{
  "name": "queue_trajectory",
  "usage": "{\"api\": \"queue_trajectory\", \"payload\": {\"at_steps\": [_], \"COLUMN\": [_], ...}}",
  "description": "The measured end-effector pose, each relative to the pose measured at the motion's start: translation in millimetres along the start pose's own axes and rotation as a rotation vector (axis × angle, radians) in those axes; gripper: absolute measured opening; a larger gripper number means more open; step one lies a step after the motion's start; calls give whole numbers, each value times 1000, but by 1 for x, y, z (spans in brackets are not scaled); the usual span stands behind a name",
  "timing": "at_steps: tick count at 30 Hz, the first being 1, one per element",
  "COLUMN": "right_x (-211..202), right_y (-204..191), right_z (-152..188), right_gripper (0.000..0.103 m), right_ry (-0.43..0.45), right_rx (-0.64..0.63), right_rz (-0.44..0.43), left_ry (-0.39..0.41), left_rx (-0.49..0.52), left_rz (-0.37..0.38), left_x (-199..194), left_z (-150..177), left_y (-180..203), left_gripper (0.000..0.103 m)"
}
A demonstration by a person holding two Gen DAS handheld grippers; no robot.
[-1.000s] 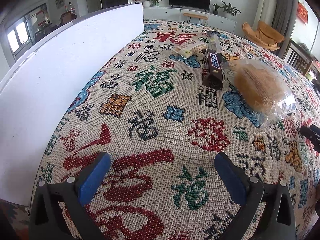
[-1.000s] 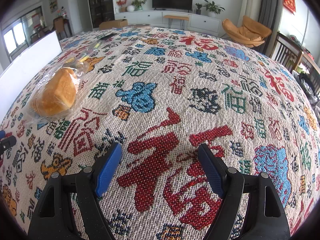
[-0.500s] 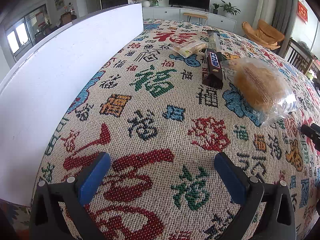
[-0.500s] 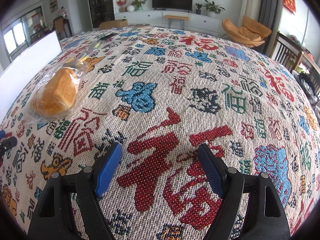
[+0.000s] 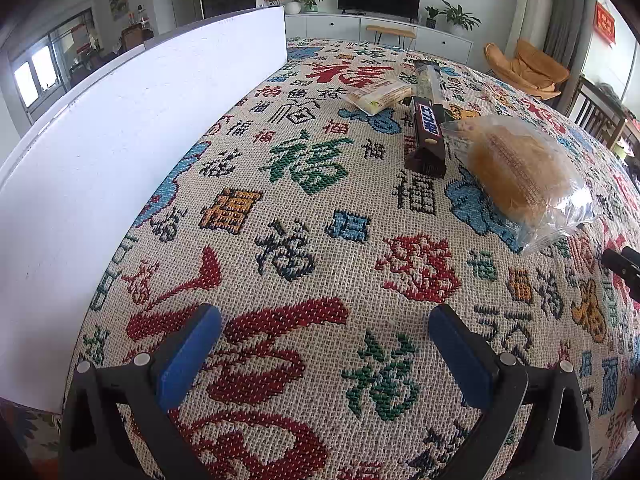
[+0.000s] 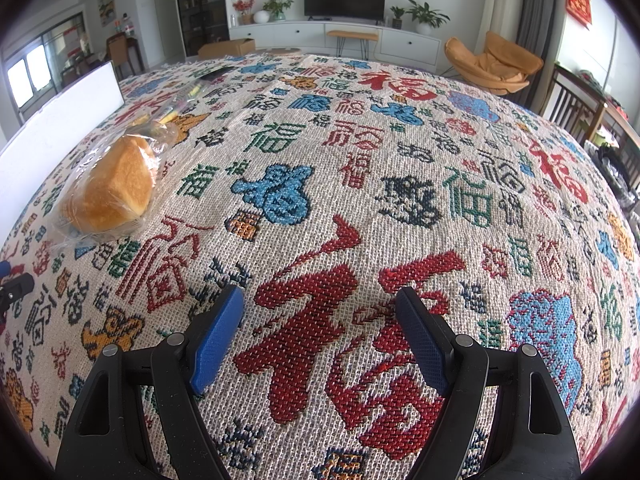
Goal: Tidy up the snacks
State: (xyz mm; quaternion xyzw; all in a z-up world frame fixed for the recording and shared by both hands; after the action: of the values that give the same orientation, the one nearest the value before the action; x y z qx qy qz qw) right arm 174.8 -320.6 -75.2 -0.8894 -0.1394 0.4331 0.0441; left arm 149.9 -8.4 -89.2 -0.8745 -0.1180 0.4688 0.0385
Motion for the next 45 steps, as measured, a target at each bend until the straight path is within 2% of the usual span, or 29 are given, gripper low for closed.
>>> {"api": "queue_trajectory", "payload": {"at_steps": [21,24,26,28,31,34,36,38,41,42,45], "right_x": [0,3,1,-12,-23,-5,23,54,97,95,96], "right_y": [1,3,1,-9,-46,-91,-120,-147,-163,-160,-143], "right_z": [-1,-5,-17,-32,-57,-79,-84,-83,-69,-72,-73], "right_gripper": [83,83,82,82,83,83,83,83,85,85,80], "right_ry": [-2,-48,-64,-14,49,10,-74,-173,-296,-235,-194], "right_rx": [11,18,43,59,17,-50,-96,-179,-270,-241,-141], "right_rz": [-5,-13,-54,-112,-226,-295,-310,-257,-121,-141,-162], "left_ry": [9,10,11,12,15,15,15,15,16,17,17], "left_rx": [-4,-4,-3,-4,-7,-6,-6,-6,-6,-6,-4], "left_rz": [1,1,1,-1,-4,-3,-4,-4,-4,-4,-4], "left_x": [1,1,1,1,1,1,1,1,1,1,1], "left_z": [0,0,0,0,0,0,0,0,0,0,0], "left_y": [0,0,0,0,0,0,0,0,0,0,0], "left_gripper": [103,103,103,103,103,103,103,103,103,103,103]}}
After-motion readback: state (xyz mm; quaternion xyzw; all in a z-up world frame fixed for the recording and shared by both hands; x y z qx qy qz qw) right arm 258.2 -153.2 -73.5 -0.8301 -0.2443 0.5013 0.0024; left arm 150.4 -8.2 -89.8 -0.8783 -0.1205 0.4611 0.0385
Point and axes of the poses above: each gripper's, at about its wrist camera, not at the fingertips, and x roughly the way its jaws point, y to its right, z to its underside, the point moved 2 cm from there along x, roughly the way its jaws point, and after that the axes turned 13 degrees about -z, right-handed, at the moved point
